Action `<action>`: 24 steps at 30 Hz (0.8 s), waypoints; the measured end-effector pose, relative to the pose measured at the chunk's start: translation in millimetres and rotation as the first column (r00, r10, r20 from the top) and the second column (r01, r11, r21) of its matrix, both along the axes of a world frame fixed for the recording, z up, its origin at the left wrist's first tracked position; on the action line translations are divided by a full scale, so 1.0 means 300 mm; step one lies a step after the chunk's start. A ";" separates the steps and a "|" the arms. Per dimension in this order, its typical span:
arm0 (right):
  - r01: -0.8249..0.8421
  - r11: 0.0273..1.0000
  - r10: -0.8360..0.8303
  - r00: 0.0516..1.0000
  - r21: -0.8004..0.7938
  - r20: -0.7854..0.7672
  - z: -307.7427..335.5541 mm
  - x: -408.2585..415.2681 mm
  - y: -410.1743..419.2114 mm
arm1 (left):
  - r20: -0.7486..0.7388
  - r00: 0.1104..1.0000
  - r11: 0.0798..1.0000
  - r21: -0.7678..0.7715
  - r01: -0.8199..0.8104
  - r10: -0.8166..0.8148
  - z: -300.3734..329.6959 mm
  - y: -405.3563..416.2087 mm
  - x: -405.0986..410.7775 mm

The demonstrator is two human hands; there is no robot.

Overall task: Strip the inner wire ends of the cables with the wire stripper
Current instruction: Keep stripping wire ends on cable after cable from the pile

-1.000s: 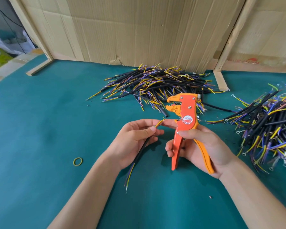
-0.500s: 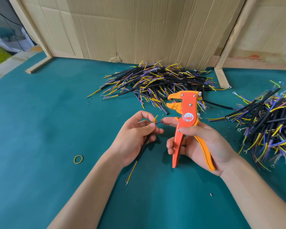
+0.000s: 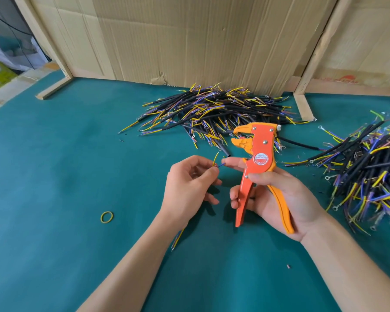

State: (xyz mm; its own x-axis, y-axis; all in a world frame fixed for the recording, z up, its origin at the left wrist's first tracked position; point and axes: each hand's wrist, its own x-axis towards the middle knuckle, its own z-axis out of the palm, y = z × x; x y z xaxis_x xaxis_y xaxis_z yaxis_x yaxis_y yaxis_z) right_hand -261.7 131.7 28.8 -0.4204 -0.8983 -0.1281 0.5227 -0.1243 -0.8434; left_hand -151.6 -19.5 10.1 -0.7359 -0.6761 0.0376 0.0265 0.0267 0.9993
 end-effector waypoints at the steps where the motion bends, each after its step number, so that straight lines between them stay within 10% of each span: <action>1: 0.000 1.000 0.000 1.000 -0.002 -0.002 -0.001 -0.001 0.001 | 0.016 1.000 0.999 -0.045 -0.012 0.013 0.003 0.000 0.001; 24: -0.241 0.959 0.240 0.970 0.149 0.023 0.022 0.000 0.027 | -0.040 0.986 0.881 -0.444 -0.163 0.163 0.007 -0.013 0.012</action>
State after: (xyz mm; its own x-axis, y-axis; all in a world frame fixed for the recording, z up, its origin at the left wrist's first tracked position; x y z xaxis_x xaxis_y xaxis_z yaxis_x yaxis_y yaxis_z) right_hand -261.8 139.7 35.4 -0.1933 -0.9433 -0.2700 0.5253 0.1329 -0.8405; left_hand -147.9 -23.3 12.3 -0.6165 -0.6986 0.3632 -0.0152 0.4717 0.8816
